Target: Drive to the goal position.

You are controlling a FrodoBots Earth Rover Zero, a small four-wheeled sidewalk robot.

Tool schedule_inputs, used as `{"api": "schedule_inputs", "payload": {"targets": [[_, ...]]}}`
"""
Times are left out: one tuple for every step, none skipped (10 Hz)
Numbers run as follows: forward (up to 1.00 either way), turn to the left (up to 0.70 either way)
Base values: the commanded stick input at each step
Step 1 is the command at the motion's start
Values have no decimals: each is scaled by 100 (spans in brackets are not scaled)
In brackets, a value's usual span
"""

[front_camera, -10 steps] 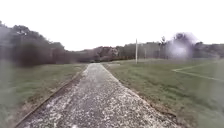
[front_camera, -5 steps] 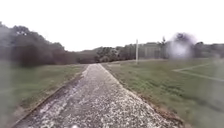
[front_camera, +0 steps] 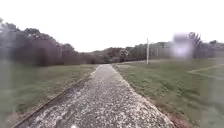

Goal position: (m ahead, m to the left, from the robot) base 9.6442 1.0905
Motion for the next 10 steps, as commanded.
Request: {"api": "schedule_inputs", "payload": {"targets": [[70,0],[67,0],[68,0],[70,0],[70,0],[70,0],[70,0],[70,0],[70,0],[70,0]]}}
